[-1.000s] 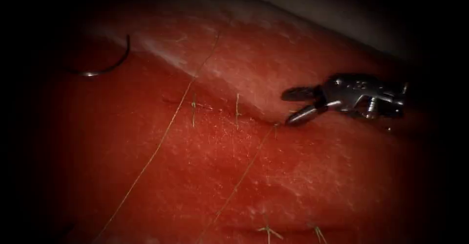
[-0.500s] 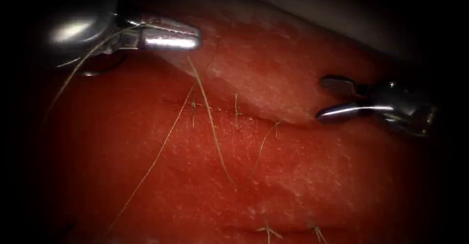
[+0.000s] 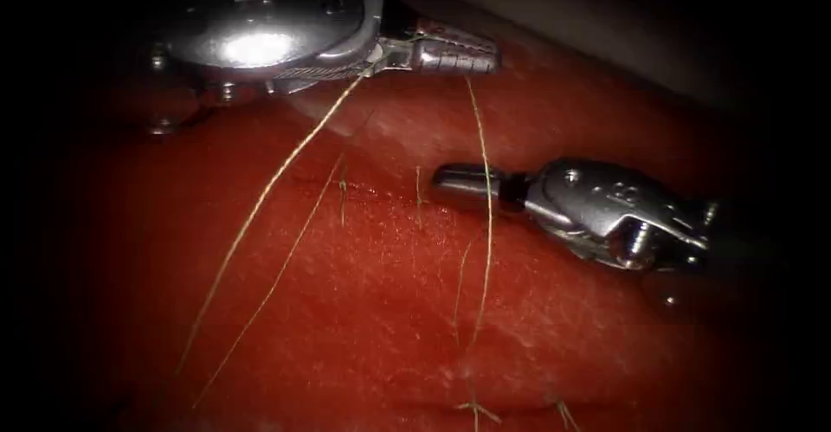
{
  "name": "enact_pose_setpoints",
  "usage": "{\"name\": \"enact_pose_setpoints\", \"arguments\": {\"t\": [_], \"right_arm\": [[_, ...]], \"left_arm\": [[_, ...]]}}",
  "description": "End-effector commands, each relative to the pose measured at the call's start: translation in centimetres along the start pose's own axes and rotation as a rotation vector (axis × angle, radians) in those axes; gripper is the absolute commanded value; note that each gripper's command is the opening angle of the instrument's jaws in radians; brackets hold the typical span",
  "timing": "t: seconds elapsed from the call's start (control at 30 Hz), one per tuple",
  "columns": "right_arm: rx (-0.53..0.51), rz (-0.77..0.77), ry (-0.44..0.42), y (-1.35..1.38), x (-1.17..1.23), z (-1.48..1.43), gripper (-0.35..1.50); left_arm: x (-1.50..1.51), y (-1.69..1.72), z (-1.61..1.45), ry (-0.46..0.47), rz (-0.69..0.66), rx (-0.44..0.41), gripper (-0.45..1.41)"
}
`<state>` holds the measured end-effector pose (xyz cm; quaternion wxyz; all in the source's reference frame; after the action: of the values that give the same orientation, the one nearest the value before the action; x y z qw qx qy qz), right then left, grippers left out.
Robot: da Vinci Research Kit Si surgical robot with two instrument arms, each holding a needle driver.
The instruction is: Wound Closure
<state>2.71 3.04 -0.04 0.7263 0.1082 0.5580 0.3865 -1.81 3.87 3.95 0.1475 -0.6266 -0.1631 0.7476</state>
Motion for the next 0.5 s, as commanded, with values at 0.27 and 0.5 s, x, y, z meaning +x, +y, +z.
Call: {"name": "enact_pose_setpoints", "arguments": {"t": [0.27, 0.5], "right_arm": [[0.037, 0.006, 0.086, -0.14, 0.12, -0.05, -0.35], [-0.01, 0.024, 0.195, -0.18, 0.22, -0.15, -0.35]], "left_arm": [[-0.69, -0.28, 0.2, -0.008, 0.041, 0.015, -0.35], [-1.19, -0.39, 0.34, -0.029, 0.039, 0.028, -0.35]]}}
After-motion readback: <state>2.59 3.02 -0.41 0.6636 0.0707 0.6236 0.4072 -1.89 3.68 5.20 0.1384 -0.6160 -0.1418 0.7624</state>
